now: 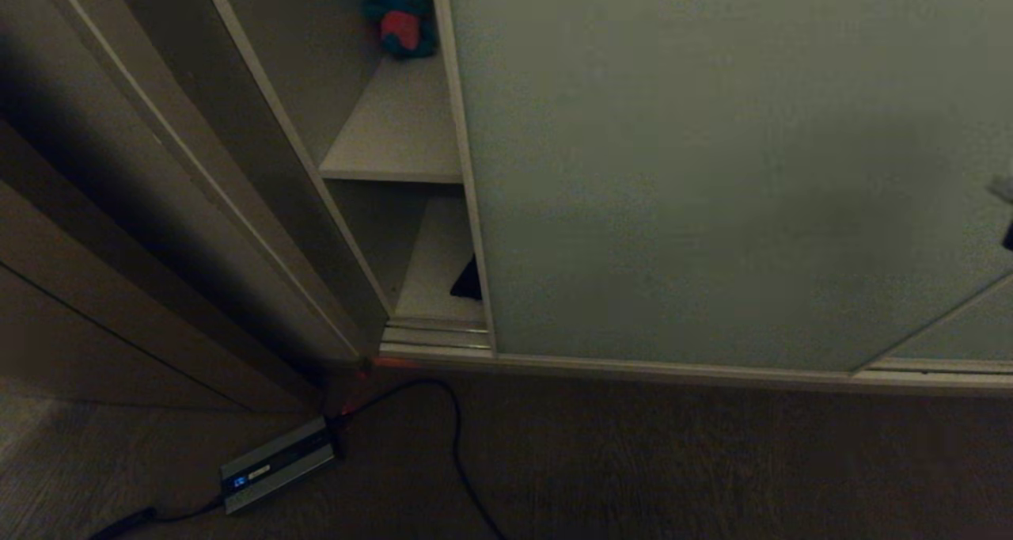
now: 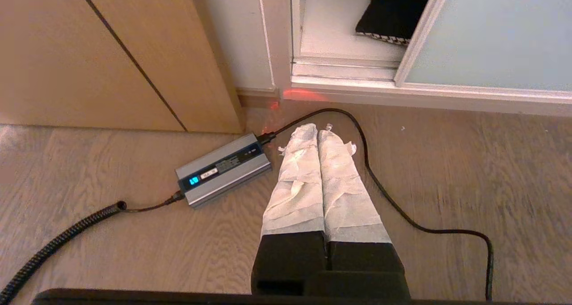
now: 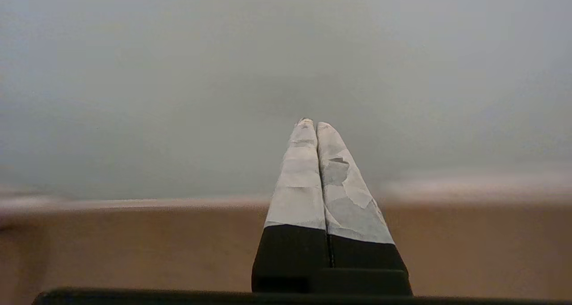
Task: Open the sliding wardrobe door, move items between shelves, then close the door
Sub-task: Close the door
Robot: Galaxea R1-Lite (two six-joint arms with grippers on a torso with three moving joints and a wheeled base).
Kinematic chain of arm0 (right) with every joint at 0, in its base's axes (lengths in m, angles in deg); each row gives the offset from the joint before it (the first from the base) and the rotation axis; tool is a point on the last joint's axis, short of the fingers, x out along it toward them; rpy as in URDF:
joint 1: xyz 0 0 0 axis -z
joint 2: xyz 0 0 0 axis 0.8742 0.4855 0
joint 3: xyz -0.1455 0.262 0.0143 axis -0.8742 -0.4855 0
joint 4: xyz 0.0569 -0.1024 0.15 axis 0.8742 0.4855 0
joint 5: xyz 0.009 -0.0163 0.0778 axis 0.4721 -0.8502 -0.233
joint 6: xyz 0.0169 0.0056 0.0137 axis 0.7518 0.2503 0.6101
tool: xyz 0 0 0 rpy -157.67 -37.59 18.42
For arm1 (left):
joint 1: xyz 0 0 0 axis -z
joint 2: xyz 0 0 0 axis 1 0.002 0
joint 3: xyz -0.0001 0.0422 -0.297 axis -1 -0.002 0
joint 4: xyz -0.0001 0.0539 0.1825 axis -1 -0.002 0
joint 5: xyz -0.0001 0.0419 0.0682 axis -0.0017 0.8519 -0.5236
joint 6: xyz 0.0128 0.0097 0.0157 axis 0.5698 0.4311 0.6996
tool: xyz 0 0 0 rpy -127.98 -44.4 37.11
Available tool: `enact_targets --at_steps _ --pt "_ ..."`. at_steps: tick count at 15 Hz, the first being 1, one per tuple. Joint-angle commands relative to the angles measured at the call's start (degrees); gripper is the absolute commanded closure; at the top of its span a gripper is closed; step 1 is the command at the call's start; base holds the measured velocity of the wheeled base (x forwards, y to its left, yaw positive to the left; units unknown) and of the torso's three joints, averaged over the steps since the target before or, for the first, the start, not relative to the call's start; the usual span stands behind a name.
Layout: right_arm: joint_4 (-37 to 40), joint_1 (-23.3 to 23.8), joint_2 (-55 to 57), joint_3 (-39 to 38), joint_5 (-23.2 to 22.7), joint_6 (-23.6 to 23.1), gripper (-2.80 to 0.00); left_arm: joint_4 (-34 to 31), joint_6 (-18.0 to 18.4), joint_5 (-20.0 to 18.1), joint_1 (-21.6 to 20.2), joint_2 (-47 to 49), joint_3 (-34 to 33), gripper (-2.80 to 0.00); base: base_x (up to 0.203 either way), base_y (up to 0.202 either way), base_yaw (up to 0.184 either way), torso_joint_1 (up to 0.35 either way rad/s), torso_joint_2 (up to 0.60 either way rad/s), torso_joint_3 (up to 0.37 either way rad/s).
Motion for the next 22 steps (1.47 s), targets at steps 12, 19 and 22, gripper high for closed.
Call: enact_targets --at_steps 12,19,22 --pt "4.88 53.66 21.17 19.96 -10.05 22.48 0.00 0.00 0.00 0.02 -0.03 0.04 0.00 0.00 0.000 0.000 0.000 0.000 0.00 0.000" --pt "14.64 59.87 37.17 41.79 -31.57 33.23 0.00 0.00 0.00 0.02 0.04 0.01 0.00 0.00 0.000 0.000 0.000 0.000 0.00 0.000" --pt "14.77 59.81 41.38 45.87 -34.48 38.46 0.00 0.00 0.00 0.02 0.04 0.01 0.00 0.00 0.000 0.000 0.000 0.000 0.00 0.000"
